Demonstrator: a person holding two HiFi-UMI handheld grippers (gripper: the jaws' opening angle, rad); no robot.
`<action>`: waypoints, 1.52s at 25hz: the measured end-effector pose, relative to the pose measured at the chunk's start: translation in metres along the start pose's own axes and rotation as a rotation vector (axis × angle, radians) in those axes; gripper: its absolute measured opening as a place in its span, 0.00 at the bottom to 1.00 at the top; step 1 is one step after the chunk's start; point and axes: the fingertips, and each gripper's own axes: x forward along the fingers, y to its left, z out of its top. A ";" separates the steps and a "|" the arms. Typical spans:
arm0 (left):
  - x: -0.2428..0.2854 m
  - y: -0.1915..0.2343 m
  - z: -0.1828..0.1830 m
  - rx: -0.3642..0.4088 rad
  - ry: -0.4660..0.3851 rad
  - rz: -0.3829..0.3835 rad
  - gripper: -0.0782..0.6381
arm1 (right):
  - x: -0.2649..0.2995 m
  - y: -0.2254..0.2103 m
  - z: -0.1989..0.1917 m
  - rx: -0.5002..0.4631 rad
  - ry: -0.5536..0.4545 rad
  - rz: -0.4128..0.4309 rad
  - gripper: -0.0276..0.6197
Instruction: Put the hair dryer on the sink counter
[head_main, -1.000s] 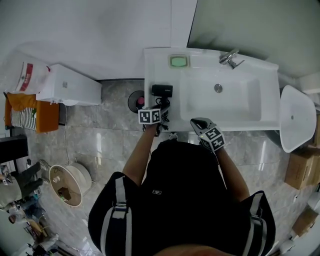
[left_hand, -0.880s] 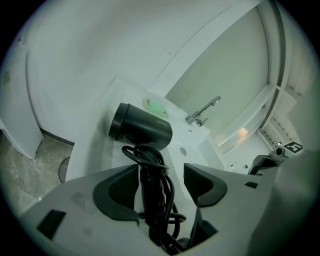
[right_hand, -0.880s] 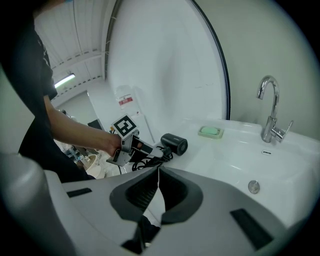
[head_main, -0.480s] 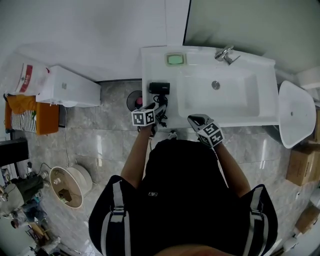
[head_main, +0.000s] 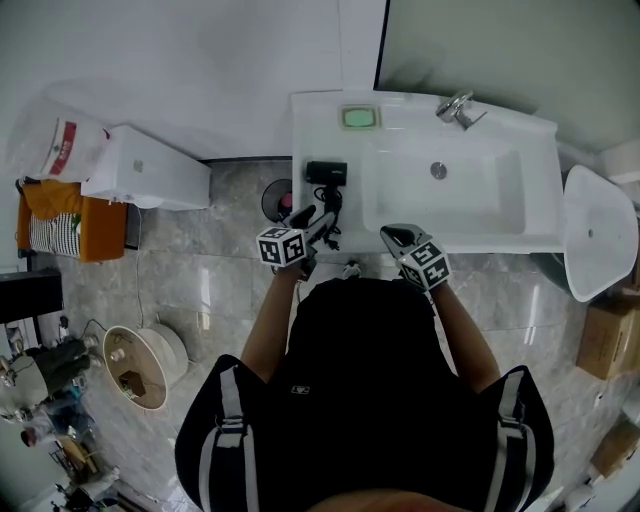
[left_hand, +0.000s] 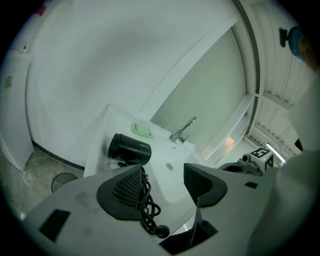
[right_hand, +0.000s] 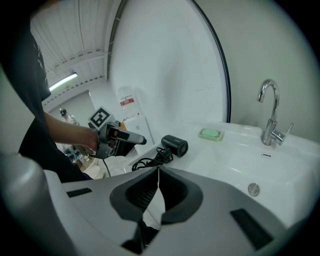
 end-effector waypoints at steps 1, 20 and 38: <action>-0.004 -0.005 0.002 0.016 -0.010 -0.005 0.48 | -0.001 0.000 -0.001 0.007 0.003 -0.002 0.14; -0.035 -0.077 0.003 0.114 -0.103 -0.024 0.13 | -0.037 0.001 0.003 -0.144 -0.002 0.058 0.14; -0.036 -0.106 -0.024 0.048 -0.136 0.099 0.13 | -0.061 -0.015 -0.007 -0.185 0.000 0.162 0.14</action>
